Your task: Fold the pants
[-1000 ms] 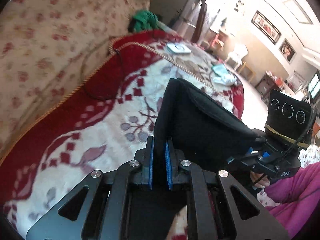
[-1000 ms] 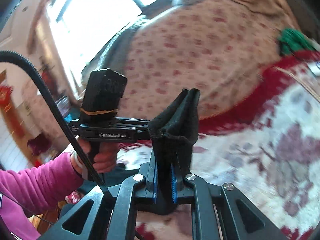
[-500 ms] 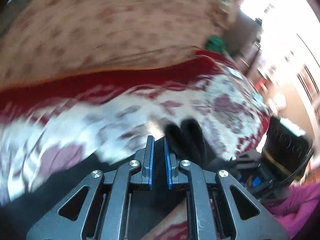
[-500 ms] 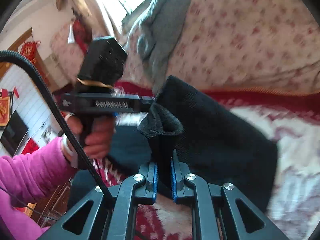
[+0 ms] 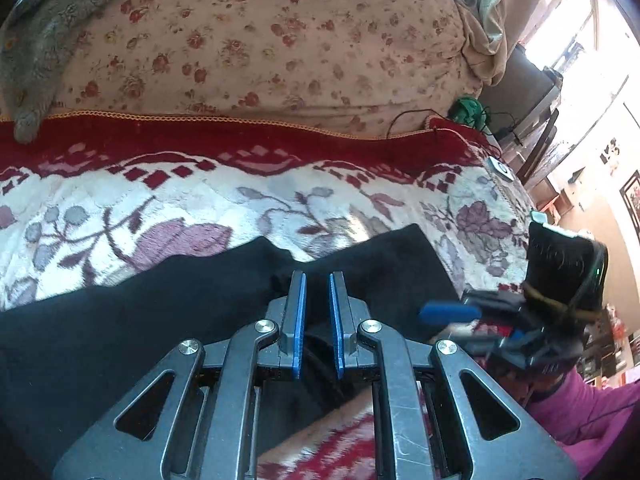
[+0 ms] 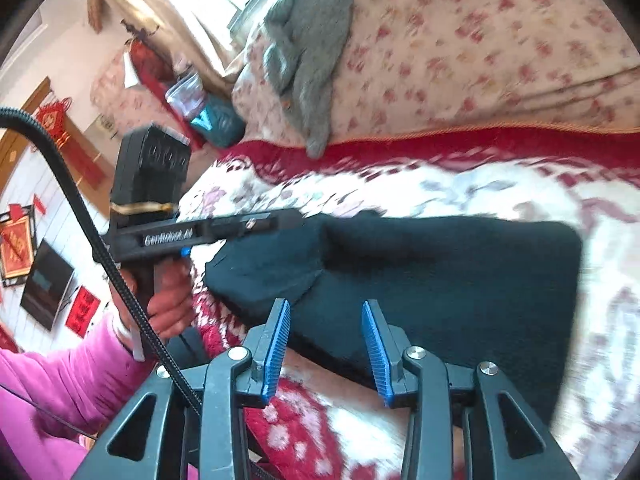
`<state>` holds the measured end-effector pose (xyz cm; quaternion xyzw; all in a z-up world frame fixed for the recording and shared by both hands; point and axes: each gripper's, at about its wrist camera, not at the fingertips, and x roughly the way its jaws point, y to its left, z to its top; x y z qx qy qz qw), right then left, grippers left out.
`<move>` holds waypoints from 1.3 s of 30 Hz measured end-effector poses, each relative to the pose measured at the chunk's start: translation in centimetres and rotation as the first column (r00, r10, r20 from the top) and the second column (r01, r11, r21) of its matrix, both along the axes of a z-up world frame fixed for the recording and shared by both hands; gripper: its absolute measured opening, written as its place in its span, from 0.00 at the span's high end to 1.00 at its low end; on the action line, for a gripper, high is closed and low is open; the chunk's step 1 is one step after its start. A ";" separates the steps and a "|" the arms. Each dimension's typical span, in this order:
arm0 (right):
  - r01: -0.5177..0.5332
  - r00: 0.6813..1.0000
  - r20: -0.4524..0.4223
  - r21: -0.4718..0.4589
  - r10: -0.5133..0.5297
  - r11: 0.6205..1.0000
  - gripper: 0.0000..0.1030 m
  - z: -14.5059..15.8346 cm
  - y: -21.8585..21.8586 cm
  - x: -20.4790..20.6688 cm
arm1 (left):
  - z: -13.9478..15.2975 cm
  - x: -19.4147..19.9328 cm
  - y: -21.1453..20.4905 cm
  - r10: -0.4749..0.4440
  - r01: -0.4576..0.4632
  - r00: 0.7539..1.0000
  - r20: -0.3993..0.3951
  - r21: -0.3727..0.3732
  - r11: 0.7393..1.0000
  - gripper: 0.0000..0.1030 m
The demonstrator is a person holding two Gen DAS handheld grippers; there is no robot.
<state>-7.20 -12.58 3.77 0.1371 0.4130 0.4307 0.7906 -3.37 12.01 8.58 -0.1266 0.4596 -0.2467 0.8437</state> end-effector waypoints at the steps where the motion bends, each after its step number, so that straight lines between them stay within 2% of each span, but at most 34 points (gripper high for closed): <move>1: 0.029 1.000 0.010 -0.007 -0.029 1.000 0.65 0.3 -0.9 -0.1 | 0.0 -0.2 -0.3 0.001 -0.001 1.000 0.000 0.000 1.000 0.91; 5: 0.161 0.986 0.060 -0.077 -0.156 0.984 0.65 1.2 -3.2 0.0 | 0.3 -1.4 -2.2 -0.011 0.012 1.000 0.006 -0.043 0.999 0.91; 8: 0.216 0.976 0.044 -0.111 -0.212 0.970 0.65 0.9 -4.4 0.8 | 0.2 -1.7 -3.7 -0.002 0.002 1.000 0.012 -0.027 1.000 0.91; 11: 0.226 0.974 0.032 -0.093 -0.224 0.970 0.65 0.9 -4.5 1.0 | -0.6 -1.8 -4.9 0.014 -0.014 1.000 -0.009 -0.011 1.000 0.91; 13: 0.217 0.976 0.031 -0.086 -0.215 0.972 0.60 1.2 -4.2 1.1 | -1.2 -1.7 -5.2 0.042 -0.042 0.999 -0.024 0.007 0.999 0.91; 14: 0.221 0.975 0.040 -0.099 -0.218 0.970 0.53 1.2 -4.1 1.1 | -1.5 -1.7 -5.3 0.060 -0.059 0.998 -0.030 0.025 0.998 0.91; 18: 0.263 0.965 0.087 -0.225 -0.249 0.938 0.52 0.4 -2.9 1.6 | -3.2 -1.2 -5.1 0.150 -0.145 0.987 -0.055 0.084 0.986 0.91; 21: 0.274 0.961 0.116 -0.257 -0.251 0.927 0.52 -0.8 -2.2 2.2 | -4.7 -0.8 -4.5 0.178 -0.174 0.980 -0.091 0.058 0.983 0.91; 26: 0.284 0.958 0.125 -0.330 -0.256 0.900 0.52 -1.4 -1.0 3.0 | -4.8 -1.1 -4.2 0.191 -0.189 0.978 -0.084 0.034 0.981 0.91; 29: 0.273 0.962 0.122 -0.330 -0.246 0.904 0.52 -0.6 -0.8 2.8 | -4.4 -1.6 -3.9 0.201 -0.198 0.977 -0.077 0.043 0.979 0.91; 34: 0.250 0.968 0.103 -0.303 -0.229 0.920 0.52 0.5 -0.3 2.2 | -3.4 -2.6 -3.3 0.248 -0.242 0.968 -0.042 0.111 0.964 0.91; 37: 0.237 0.971 0.086 -0.282 -0.222 0.930 0.52 0.7 0.3 2.0 | -2.9 -3.2 -2.7 0.279 -0.272 0.960 -0.020 0.156 0.949 0.77; 39: 0.223 0.975 0.072 -0.266 -0.211 0.938 0.52 0.8 0.8 1.8 | -2.7 -3.7 -2.0 0.297 -0.292 0.955 -0.012 0.158 0.943 0.74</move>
